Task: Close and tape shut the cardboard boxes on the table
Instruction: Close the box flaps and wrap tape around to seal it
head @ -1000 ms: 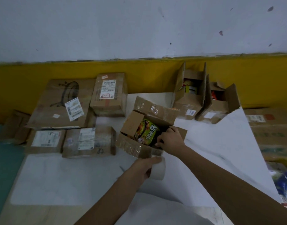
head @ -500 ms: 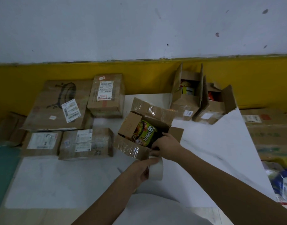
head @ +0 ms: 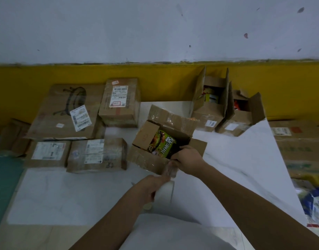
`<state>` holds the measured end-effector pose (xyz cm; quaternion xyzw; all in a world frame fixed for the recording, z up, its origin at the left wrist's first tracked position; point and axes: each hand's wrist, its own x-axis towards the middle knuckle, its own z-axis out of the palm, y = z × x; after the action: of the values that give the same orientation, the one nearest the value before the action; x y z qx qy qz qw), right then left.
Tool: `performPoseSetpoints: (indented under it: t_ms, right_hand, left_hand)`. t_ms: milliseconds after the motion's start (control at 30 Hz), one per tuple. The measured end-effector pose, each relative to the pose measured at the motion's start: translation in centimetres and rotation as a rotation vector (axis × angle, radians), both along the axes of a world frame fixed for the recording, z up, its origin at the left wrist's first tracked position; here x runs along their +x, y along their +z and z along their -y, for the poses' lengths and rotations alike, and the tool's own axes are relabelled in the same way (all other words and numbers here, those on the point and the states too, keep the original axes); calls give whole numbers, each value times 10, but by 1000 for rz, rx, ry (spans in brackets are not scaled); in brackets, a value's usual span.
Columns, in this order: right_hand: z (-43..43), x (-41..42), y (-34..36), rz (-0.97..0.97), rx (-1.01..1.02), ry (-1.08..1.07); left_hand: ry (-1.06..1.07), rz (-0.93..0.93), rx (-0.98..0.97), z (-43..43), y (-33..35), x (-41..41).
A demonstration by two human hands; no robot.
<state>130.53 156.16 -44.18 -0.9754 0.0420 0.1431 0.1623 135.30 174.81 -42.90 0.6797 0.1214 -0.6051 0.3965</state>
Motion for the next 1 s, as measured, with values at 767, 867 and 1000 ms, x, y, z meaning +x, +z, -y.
performPoseSetpoints:
  t_ms: [767, 867, 1000]
  right_hand:
    - [9, 4, -4, -40, 173, -105]
    - [10, 4, 5, -79, 154, -71]
    - [9, -2, 18, -21, 110, -135]
  left_hand:
    - [3, 390, -194, -4, -8, -18]
    - [38, 267, -357, -7, 9, -19]
    - [-57, 192, -466, -8, 31, -10]
